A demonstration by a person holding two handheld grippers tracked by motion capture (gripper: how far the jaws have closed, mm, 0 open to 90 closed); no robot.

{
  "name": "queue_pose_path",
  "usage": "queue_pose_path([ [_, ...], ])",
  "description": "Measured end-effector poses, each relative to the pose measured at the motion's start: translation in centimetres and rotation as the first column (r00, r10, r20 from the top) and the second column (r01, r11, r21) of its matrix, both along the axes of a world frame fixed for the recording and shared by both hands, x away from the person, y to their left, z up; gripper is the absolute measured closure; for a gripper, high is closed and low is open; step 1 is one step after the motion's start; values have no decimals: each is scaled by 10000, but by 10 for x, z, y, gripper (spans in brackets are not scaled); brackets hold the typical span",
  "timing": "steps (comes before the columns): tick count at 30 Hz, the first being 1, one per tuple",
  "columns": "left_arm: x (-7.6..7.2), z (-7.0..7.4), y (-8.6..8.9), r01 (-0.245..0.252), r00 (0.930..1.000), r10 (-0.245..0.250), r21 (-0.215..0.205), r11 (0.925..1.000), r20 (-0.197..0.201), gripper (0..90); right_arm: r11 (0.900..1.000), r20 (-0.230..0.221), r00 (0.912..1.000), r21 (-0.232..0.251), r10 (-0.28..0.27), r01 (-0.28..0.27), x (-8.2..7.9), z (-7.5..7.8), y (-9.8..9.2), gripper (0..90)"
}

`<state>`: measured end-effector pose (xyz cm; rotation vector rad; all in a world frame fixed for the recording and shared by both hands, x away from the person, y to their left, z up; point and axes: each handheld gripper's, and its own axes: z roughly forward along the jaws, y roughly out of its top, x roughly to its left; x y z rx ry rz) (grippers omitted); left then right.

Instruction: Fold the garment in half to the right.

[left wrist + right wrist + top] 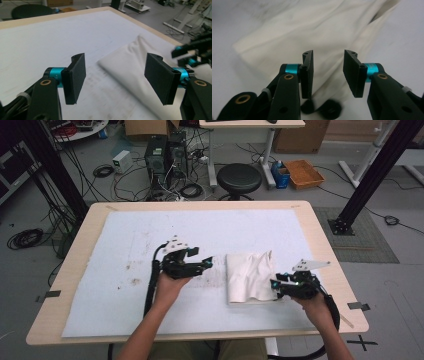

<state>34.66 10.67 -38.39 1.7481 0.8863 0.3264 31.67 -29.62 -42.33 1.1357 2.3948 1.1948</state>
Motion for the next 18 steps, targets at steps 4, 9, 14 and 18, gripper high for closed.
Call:
queue_pose_path([
  [4,-9,-11,33,-495,9986,493,-69,9988,-173,336,9961,-393,9992,-869,95,-129,-10,-14,12,730],
  [9,-18,-22,53,-640,9979,639,-100,9979,-138,336,9853,-68,10000,-1710,-20,8,-12,-9,11,872],
  [14,-26,-34,67,-816,9965,814,-90,9966,-205,336,9808,-91,9986,-1890,-517,490,-19,-8,-6,880],
  [18,-31,-42,75,-897,9956,893,-122,9959,-299,336,9812,-360,9968,-1826,-707,630,-22,-8,-14,854],
])
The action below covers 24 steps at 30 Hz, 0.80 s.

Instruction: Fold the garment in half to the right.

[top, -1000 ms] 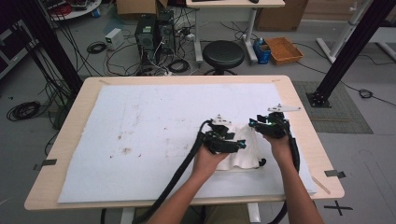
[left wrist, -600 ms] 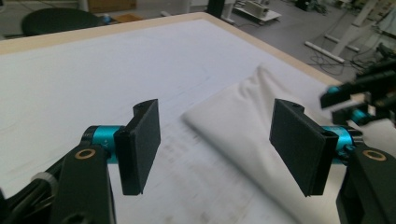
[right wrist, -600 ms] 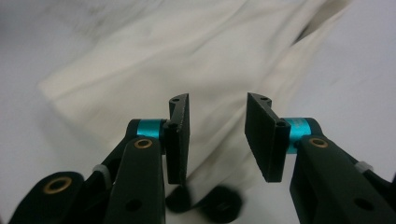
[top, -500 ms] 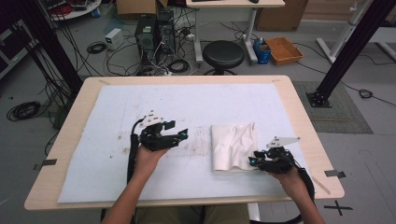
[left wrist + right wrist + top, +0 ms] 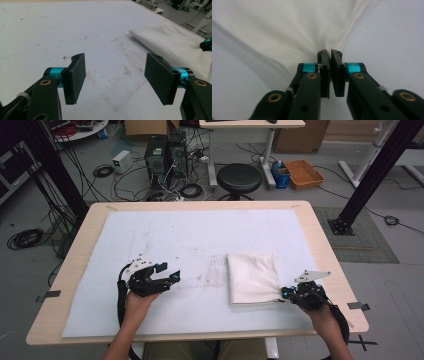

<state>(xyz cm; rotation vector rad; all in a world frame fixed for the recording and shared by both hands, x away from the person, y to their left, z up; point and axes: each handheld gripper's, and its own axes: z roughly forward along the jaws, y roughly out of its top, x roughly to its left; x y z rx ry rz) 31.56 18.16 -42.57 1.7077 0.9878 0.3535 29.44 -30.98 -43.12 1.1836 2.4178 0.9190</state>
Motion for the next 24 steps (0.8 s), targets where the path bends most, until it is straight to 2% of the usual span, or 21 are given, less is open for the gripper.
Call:
queue_pose_path([
  [3,-2,-1,3,-51,10000,51,-15,10000,8,336,9991,-304,9986,-72,-429,428,3,7,-3,674],
  [4,-3,0,3,-54,10000,54,-19,10000,25,336,9981,-208,9981,-203,-579,575,3,12,-2,629],
  [6,-3,1,4,-45,10000,45,-46,10000,79,336,9970,383,9967,-266,-716,726,6,22,-1,592],
  [9,-3,1,4,-43,10000,43,-72,10000,73,336,9980,1356,9888,201,-626,604,18,36,8,579],
  [10,-3,0,4,-13,10000,14,-75,10000,52,336,9980,1356,9888,201,-626,604,18,36,8,579],
  [11,-3,0,3,12,10000,-12,-79,10000,47,336,9980,1586,9860,451,-510,444,35,39,19,607],
  [12,-4,-1,3,30,10000,-30,-101,9999,31,336,9980,1586,9860,451,-510,444,35,39,19,607],
  [14,-4,-2,2,118,9999,-118,-60,9999,7,336,9979,1515,9876,563,-417,335,57,36,34,654],
  [15,-4,-2,3,120,9999,-120,-81,9999,-22,336,9986,1040,9937,382,-416,378,76,30,47,677],
  [17,-4,-3,3,113,9999,-113,-87,9999,-58,336,9982,527,9971,248,-557,544,96,21,58,705],
  [18,-3,-3,3,110,9999,-110,-81,9999,-59,336,9973,349,9967,84,-729,726,105,17,62,707],
  [19,-3,-3,3,110,9999,-110,-81,9999,-59,336,9973,349,9967,84,-729,726,105,17,62,707],
  [20,-3,-3,3,123,9999,-124,-88,9999,-69,336,9956,231,9958,-288,-889,896,112,12,65,710],
  [21,-3,-3,4,104,9999,-105,-143,9998,-85,336,9908,106,9918,-453,-1270,1274,124,4,68,711],
  [24,-3,-4,5,110,9999,-111,-102,9999,-103,336,9842,332,9847,-409,-1712,1725,129,3,67,708],
])
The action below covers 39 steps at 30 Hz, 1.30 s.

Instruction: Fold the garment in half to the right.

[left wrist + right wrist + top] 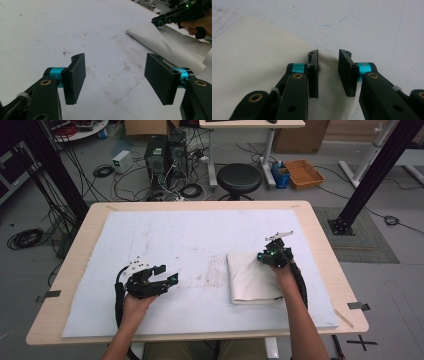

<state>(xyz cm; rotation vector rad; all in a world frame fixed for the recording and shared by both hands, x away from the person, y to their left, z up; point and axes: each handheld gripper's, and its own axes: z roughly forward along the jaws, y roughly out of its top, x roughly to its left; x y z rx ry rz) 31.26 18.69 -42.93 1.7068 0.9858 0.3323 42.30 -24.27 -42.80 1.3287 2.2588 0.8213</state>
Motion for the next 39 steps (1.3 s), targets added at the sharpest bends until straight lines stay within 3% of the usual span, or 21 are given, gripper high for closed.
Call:
queue_pose_path([
  [6,0,0,3,-47,10000,47,-18,10000,3,336,9982,592,9981,569,167,-201,-15,7,-6,647],
  [7,0,0,4,-76,10000,76,-59,10000,-30,336,9965,1016,9942,717,350,-424,-30,12,-10,636],
  [9,0,1,4,-86,10000,86,-69,9999,-21,336,9936,1164,9909,823,671,-770,-45,13,-14,633],
  [13,0,1,4,-64,10000,64,-43,10000,-6,336,9870,657,9866,501,1495,-1529,-73,-1,-19,597],
  [15,0,1,4,-67,10000,67,-45,10000,-1,336,9856,532,9857,464,1599,-1624,-79,-6,-21,579],
  [18,-1,1,4,-108,9999,108,-67,9999,13,336,9738,582,9763,801,2084,-2126,-96,-13,-31,453],
  [20,-1,1,5,-118,9999,118,-78,9999,-19,336,9637,561,9649,612,2566,-2598,-104,-14,-34,402],
  [23,-1,1,6,-178,9998,178,-87,9998,-8,336,9572,656,9571,481,2821,-2854,-112,-14,-39,377],
  [27,-1,1,7,-215,9998,215,-124,9997,-6,336,9540,624,9539,445,2936,-2966,-115,-14,-48,333],
  [30,-1,1,9,-192,9998,192,-114,9997,-14,336,9531,716,9565,905,2829,-2887,-115,-10,-54,262],
  [33,0,0,10,-219,9997,221,-225,9995,87,322,9541,1302,9589,1318,2522,-2688,-116,-5,-58,222],
  [35,0,1,11,-266,9995,270,-291,9992,144,303,9576,1519,9603,1346,2340,-2547,-115,-2,-59,217],
  [37,1,3,14,-282,9990,292,-308,9991,339,255,9652,2107,9575,1301,1969,-2271,-110,9,-59,215],
  [39,1,4,16,-343,9983,359,-343,9988,455,255,9711,2415,9562,1288,1656,-2007,-106,16,-60,210],
])
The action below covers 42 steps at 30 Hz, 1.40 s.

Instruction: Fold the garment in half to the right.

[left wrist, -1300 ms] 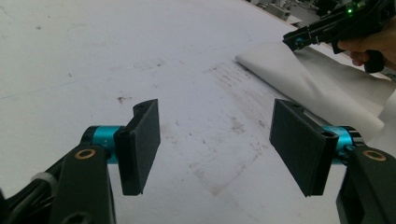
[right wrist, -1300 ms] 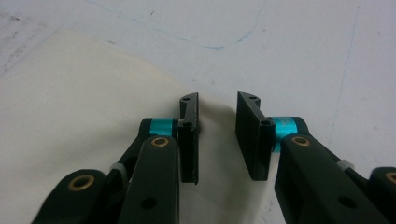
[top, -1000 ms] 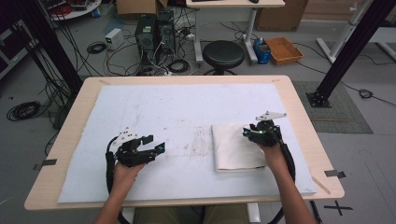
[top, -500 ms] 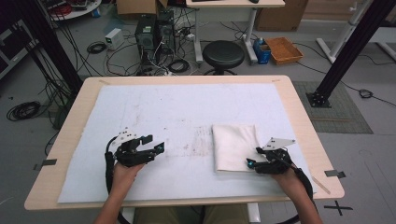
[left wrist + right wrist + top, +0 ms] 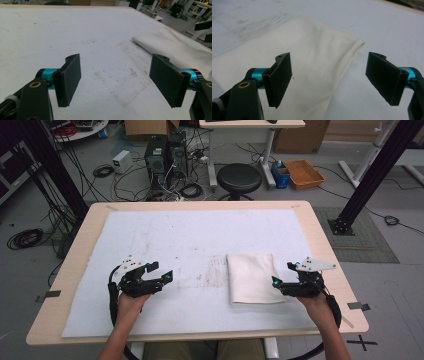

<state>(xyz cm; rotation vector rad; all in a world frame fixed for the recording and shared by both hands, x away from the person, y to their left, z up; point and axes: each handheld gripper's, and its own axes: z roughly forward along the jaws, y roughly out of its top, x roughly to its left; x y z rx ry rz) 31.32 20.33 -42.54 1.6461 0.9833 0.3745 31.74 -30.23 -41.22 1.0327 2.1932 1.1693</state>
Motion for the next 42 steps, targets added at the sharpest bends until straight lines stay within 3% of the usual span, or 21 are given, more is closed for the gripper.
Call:
queue_pose_path([
  [5,0,0,9,-121,9997,120,51,9999,212,255,9957,556,9952,514,-799,771,2,7,-3,210],
  [10,1,0,12,-234,9984,223,194,9995,516,257,9937,716,9928,654,-962,915,-1,2,-14,209],
  [13,-2,0,14,-256,9950,193,636,9976,976,258,9914,936,9888,711,-1160,1095,-4,3,-20,208],
  [19,-5,0,20,-171,9886,79,601,9980,1502,258,9905,910,9881,709,-1244,1181,-7,-1,-24,208],
  [22,-7,1,22,-186,9878,86,633,9978,1554,258,9908,888,9883,657,-1242,1186,-7,-3,-23,208],
  [27,-9,0,28,-213,9873,161,314,9993,1582,258,9905,995,9866,606,-1293,1237,-11,-2,-20,208],
  [42,-7,-4,26,-290,9891,237,338,9990,1456,258,9906,844,9883,625,-1269,1219,-8,-9,-20,208],
])
